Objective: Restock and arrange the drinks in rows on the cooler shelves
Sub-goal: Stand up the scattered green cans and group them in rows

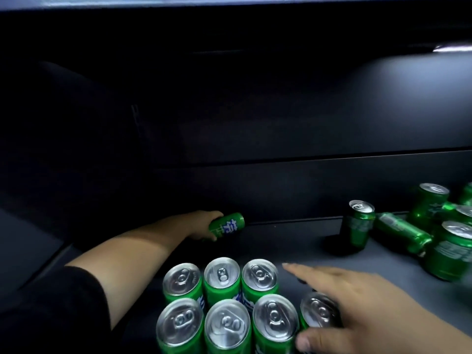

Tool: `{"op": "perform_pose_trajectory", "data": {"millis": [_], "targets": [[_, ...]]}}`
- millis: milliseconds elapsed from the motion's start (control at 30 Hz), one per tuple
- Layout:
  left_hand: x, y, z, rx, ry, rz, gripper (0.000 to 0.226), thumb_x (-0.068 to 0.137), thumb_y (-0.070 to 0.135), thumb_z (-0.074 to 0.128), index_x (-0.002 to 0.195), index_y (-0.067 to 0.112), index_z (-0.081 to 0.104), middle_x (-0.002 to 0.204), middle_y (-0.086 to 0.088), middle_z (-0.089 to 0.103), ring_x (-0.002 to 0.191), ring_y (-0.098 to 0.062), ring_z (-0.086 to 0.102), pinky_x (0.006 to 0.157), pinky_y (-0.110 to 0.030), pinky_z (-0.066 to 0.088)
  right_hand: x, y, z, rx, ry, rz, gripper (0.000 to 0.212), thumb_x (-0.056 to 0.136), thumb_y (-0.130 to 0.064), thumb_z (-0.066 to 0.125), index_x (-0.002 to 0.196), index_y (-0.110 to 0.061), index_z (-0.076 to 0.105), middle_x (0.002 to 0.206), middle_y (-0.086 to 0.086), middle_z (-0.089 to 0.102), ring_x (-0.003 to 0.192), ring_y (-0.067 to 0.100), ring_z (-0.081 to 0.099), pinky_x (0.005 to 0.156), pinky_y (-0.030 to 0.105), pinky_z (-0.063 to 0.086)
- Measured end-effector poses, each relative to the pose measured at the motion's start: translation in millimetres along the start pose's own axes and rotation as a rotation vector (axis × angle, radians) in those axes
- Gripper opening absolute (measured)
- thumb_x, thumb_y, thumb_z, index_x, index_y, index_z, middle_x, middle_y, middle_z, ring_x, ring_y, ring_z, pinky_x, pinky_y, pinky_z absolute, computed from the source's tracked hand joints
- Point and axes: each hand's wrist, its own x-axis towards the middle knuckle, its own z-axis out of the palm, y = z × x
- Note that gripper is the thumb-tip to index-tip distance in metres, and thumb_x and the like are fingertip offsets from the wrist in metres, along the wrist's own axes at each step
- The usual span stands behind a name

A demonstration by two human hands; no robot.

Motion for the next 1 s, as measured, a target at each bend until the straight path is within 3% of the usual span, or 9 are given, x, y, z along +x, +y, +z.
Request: {"op": "perform_pose_trajectory", "data": {"millis": [100,233,367,500,567,633,733,867,1000], "targets": [[8,2,5,0.011,0.033,0.002,0.089,0.08,0.02,0.079,0.153,0.024,0.028,0.14,-0.009,0.054,0.112,-0.024,0.062,0.094,-0.038,0.053,1,-3,0,-0.03,0.044,-0.006,0.094,0.053,-0.101,0.04,0.137,-0.075,0.006,0.138,-0.053,0.025,0.135,-0.025,0.016,0.093,-0.007,0.015],[9,15,3,-0.035,0.047,0.058,0.092,0.077,0.013,0.08,0.153,0.023,0.028,0.141,-0.008,0.052,0.117,-0.022,0.058,0.097,-0.035,0.05,6,6,15,-0.02,0.029,0.001,0.118,0.033,-0.108,0.011,0.143,-0.066,-0.002,0.151,-0.039,0.028,0.139,-0.014,0.026,0.111,0.015,0.028],[-5,49,-20,-0.135,0.07,0.182,0.089,0.075,0.01,0.081,0.149,0.02,0.033,0.133,-0.006,0.056,0.114,-0.017,0.057,0.099,-0.029,0.047,5,8,15,0.036,0.056,-0.021,0.124,0.036,-0.107,0.02,0.15,-0.057,0.012,0.152,-0.032,0.032,0.139,-0.009,0.03,0.112,0.017,0.028],[-35,105,-49,-0.21,0.068,0.369,0.076,0.073,0.005,0.081,0.139,0.02,0.047,0.118,0.005,0.059,0.107,-0.011,0.058,0.095,-0.021,0.044,13,20,11,0.432,0.253,-0.039,0.089,0.059,-0.086,0.064,0.137,-0.044,0.051,0.13,-0.022,0.058,0.113,-0.01,0.056,0.096,0.017,0.045],[-58,133,-56,-0.261,0.064,0.448,0.076,0.068,0.012,0.082,0.135,0.026,0.049,0.116,0.008,0.059,0.107,-0.01,0.059,0.096,-0.021,0.043,21,33,5,0.503,0.489,0.004,0.07,0.071,-0.06,0.076,0.134,-0.041,0.052,0.123,-0.016,0.06,0.101,0.0,0.063,0.088,0.023,0.05],[-81,155,-59,-0.31,0.04,0.503,0.076,0.061,0.022,0.078,0.131,0.034,0.049,0.119,0.009,0.06,0.11,-0.009,0.06,0.098,-0.024,0.044,30,46,-3,0.559,0.607,0.062,0.075,0.077,-0.047,0.078,0.142,-0.036,0.043,0.126,-0.008,0.057,0.095,0.01,0.065,0.087,0.03,0.053],[-113,178,-62,-0.288,0.004,0.547,0.08,0.064,0.029,0.076,0.137,0.035,0.043,0.12,0.012,0.059,0.109,-0.009,0.059,0.094,-0.025,0.047,38,58,-14,0.724,0.596,0.103,0.09,0.068,-0.059,0.071,0.148,-0.034,0.038,0.126,-0.001,0.063,0.104,0.019,0.068,0.095,0.045,0.055],[-142,195,-61,-0.241,0.083,0.51,0.082,0.078,0.022,0.08,0.147,0.026,0.036,0.129,0.012,0.056,0.115,-0.007,0.056,0.099,-0.021,0.043,37,58,-27,1.016,0.536,0.033,0.047,0.088,-0.018,0.072,0.131,-0.017,0.055,0.113,0.013,0.07,0.094,0.026,0.073,0.077,0.048,0.062],[-165,193,-48,-0.168,0.103,0.343,0.103,0.077,0.036,0.083,0.156,0.021,0.019,0.157,0.002,0.034,0.139,-0.011,0.037,0.115,-0.027,0.031,43,57,-34,0.703,0.496,-0.016,0.057,0.068,-0.037,0.08,0.121,-0.027,0.06,0.109,0.001,0.07,0.098,0.019,0.07,0.084,0.047,0.06]]}}
